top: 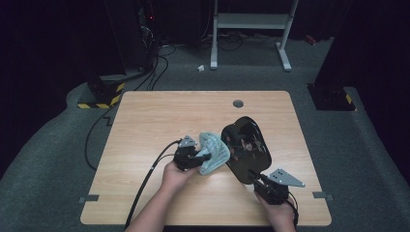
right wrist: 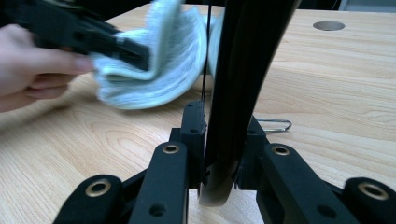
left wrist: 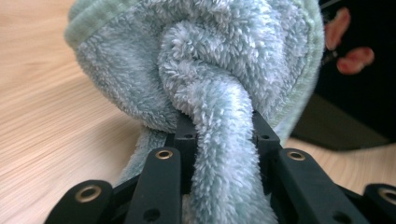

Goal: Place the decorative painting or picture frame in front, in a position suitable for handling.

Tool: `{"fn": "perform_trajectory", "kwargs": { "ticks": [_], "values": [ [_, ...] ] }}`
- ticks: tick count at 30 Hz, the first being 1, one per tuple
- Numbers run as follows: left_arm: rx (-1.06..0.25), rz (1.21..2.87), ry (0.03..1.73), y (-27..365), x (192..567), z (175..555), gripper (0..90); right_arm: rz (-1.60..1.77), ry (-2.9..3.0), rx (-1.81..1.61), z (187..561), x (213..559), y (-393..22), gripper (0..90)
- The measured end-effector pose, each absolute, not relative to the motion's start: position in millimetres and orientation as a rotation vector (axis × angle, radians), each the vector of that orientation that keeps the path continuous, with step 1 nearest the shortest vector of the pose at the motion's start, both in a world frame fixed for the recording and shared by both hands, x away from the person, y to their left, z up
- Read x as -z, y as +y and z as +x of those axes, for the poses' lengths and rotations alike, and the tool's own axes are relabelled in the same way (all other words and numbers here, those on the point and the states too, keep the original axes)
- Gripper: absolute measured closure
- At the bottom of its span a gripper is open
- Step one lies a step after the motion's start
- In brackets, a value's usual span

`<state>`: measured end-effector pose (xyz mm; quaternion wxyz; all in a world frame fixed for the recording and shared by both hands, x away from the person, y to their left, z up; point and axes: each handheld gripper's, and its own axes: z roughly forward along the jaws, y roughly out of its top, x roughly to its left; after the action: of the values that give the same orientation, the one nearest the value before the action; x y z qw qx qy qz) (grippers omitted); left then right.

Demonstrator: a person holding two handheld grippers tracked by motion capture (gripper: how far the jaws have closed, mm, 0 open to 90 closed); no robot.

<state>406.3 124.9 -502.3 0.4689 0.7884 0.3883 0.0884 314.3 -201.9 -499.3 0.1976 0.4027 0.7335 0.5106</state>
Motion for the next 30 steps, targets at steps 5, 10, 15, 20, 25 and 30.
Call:
{"fn": "perform_trajectory", "kwargs": {
  "ticks": [5, 10, 15, 20, 25, 30],
  "values": [
    [-0.309, 1.956, 1.012, 164.2, 508.0, 373.6, 71.0, 1.125, 2.044, -1.423, 313.6, 499.6, -201.5, 75.1],
    [-0.374, 1.969, 1.054, 184.9, 512.7, 358.8, 70.8, 1.138, 2.037, -1.425, 313.8, 500.4, -201.8, 67.5],
    [-0.431, 1.947, 1.1, 198.3, 519.1, 351.1, 70.2, 1.152, 2.02, -1.408, 312.8, 501.9, -202.8, 56.2],
    [-0.492, 1.938, 1.128, 204.2, 529.1, 351.5, 68.6, 1.153, 2.041, -1.393, 310.3, 503.5, -204.6, 51.0],
    [-0.536, 1.951, 1.118, 201.8, 531.0, 351.6, 66.2, 1.145, 2.052, -1.365, 306.3, 504.4, -206.4, 49.1],
    [-0.493, 1.934, 1.137, 203.6, 531.5, 353.9, 64.1, 1.151, 2.055, -1.359, 299.9, 505.2, -207.9, 50.1]
  ]
}}
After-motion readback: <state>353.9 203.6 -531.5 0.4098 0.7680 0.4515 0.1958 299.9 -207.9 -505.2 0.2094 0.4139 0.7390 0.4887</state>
